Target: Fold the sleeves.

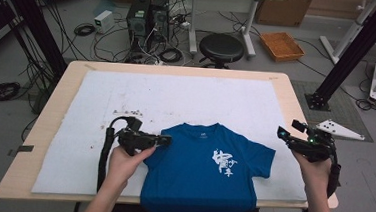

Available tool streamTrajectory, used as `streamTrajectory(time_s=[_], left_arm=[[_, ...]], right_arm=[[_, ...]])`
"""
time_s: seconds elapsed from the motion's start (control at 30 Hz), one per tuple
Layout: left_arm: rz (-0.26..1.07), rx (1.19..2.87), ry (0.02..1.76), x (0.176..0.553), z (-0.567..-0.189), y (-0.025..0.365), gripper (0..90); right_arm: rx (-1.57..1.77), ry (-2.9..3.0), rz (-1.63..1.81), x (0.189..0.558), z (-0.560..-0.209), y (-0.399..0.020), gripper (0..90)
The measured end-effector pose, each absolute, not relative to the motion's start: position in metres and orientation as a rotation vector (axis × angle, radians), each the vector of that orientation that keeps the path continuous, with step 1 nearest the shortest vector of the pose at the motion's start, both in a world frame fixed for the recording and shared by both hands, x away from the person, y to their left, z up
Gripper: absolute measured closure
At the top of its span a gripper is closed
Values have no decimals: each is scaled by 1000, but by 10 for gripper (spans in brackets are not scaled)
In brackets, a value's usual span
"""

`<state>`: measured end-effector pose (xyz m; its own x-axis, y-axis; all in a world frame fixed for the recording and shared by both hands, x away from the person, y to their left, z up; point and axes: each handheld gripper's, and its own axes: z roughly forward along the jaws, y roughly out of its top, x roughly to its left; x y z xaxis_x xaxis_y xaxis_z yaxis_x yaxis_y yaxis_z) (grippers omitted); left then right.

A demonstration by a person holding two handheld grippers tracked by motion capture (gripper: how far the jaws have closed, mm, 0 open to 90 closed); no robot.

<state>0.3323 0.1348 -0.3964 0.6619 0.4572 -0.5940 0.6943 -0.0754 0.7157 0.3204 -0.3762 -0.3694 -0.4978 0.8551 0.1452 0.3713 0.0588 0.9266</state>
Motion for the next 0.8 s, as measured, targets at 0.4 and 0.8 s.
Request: streamTrajectory(time_s=[0.4, 0.8], left_arm=[[-227, 1780, 956, 344, -421, 85, 813], [66, 1735, 905, 334, -405, 120, 533]], right_arm=[[1218, 1905, 1429, 321, -371, -375, 284], [1283, 1874, 1408, 322, -375, -381, 288]])
